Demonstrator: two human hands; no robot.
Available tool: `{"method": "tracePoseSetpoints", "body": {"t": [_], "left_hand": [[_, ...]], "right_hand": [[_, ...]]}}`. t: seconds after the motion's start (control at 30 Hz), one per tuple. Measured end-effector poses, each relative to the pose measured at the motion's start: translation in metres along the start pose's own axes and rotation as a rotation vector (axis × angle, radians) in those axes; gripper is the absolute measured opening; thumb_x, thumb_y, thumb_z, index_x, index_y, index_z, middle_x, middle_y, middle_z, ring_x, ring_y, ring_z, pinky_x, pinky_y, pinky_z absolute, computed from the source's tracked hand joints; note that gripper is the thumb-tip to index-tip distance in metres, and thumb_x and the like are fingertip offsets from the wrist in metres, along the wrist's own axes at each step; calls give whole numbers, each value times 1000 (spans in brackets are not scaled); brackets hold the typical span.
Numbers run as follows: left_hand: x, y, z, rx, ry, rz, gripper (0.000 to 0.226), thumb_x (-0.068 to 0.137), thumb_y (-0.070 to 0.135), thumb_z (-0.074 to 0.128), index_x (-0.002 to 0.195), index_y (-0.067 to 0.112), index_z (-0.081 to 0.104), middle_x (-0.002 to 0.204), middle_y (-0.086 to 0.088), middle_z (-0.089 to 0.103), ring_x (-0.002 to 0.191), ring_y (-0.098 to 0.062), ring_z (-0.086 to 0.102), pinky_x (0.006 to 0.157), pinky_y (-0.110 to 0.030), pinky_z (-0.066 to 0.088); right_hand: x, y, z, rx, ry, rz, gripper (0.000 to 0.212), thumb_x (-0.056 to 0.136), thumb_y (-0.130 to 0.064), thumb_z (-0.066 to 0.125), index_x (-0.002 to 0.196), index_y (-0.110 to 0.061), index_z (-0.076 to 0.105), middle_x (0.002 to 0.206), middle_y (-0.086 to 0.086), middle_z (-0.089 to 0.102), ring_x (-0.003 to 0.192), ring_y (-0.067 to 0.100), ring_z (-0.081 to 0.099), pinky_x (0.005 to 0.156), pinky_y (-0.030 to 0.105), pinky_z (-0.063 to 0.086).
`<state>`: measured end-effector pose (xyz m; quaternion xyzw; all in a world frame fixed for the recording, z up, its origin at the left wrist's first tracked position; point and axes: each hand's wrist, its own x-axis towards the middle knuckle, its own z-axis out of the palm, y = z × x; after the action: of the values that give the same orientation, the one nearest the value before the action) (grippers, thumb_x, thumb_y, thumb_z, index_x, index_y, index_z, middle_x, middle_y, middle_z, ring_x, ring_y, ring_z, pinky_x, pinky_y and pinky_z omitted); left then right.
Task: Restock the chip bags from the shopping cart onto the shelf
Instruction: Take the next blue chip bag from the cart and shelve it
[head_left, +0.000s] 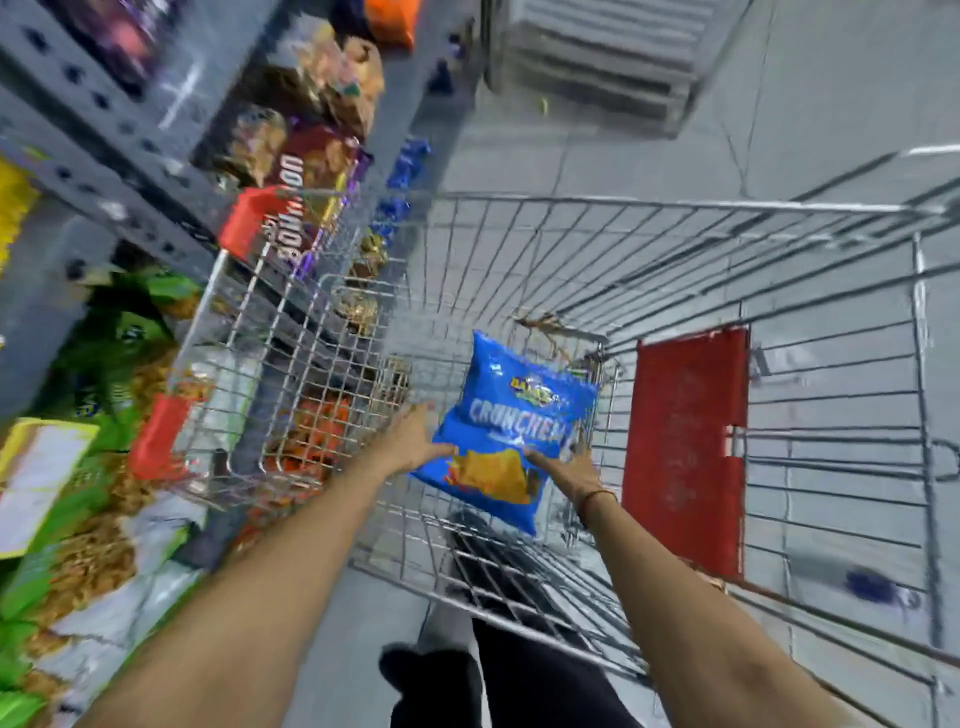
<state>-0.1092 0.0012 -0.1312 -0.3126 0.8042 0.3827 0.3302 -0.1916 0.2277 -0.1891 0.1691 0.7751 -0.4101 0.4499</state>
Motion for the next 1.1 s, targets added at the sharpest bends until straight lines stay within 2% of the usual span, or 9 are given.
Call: {"method": "tracePoseSetpoints", "body": {"t": [0.07, 0.17, 0.27, 0.37, 0.43, 0.53, 0.7, 0.93, 1.1], "left_hand": [[23, 3, 9, -9, -22, -14, 110, 64, 49, 77, 146, 11, 15, 149, -22, 27, 137, -37, 27, 111, -45, 27], [44, 6, 24, -131, -63, -40, 135, 41, 68, 78, 145, 14, 12, 148, -15, 34, 134, -32, 35, 109, -47, 32], [57, 4, 41, -354, -160, -56, 112, 48, 41, 89, 136, 0, 33, 140, -13, 46, 118, -20, 48, 102, -33, 40], [70, -14, 59, -454, -142, -75, 128, 19, 54, 89, 129, 6, 43, 132, -12, 55, 112, -20, 56, 97, -37, 46], [59, -6, 51, -416, -85, -121, 111, 26, 47, 89, 122, 10, 46, 124, -4, 58, 108, -20, 57, 96, -38, 47], [43, 8, 39, -513, -105, -143, 65, 51, 28, 89, 104, 24, 52, 113, -1, 61, 100, -20, 60, 92, -35, 49], [17, 23, 15, -604, -55, -94, 48, 61, 19, 85, 99, 23, 56, 108, -3, 64, 91, -20, 62, 83, -31, 50], [-49, 39, -34, -567, 83, -6, 97, 50, 36, 89, 130, 12, 39, 128, -3, 53, 105, -19, 55, 89, -32, 48], [-115, 55, -71, -552, 257, 135, 76, 68, 21, 81, 129, 9, 38, 116, 2, 50, 103, -16, 52, 83, -26, 42]], "right_hand": [[5, -1, 1, 30, 7, 12, 107, 55, -51, 85, 138, -8, 35, 138, 7, 50, 123, 27, 52, 105, 44, 44], [19, 0, 9, 88, 7, -7, 59, 77, -20, 77, 125, 0, 49, 114, 16, 64, 102, 32, 63, 89, 41, 52], [37, 4, 19, 167, 5, -23, 56, 74, -21, 79, 121, -1, 58, 111, 18, 69, 87, 27, 67, 69, 27, 60], [48, 11, 23, 226, -6, 10, 65, 66, -28, 84, 120, -5, 57, 106, 10, 71, 77, 17, 66, 55, 17, 53], [37, 0, 20, 248, -10, 9, 49, 68, -28, 83, 106, -10, 57, 90, 4, 70, 68, 14, 61, 50, 17, 48], [31, -14, 16, 302, -55, 9, 41, 73, -25, 80, 101, -14, 51, 90, 2, 68, 72, 13, 61, 66, 27, 52], [7, -42, 11, 344, -71, -93, 79, 61, -36, 86, 126, -8, 51, 118, 11, 68, 100, 28, 68, 88, 43, 57], [-56, -88, 2, 282, -101, -448, 50, 78, -14, 76, 120, -9, 51, 113, 7, 68, 95, 18, 69, 76, 27, 60], [-118, -130, -2, 276, -113, -677, 45, 77, -20, 77, 113, -26, 53, 116, 4, 67, 99, 19, 69, 81, 33, 58]]}}
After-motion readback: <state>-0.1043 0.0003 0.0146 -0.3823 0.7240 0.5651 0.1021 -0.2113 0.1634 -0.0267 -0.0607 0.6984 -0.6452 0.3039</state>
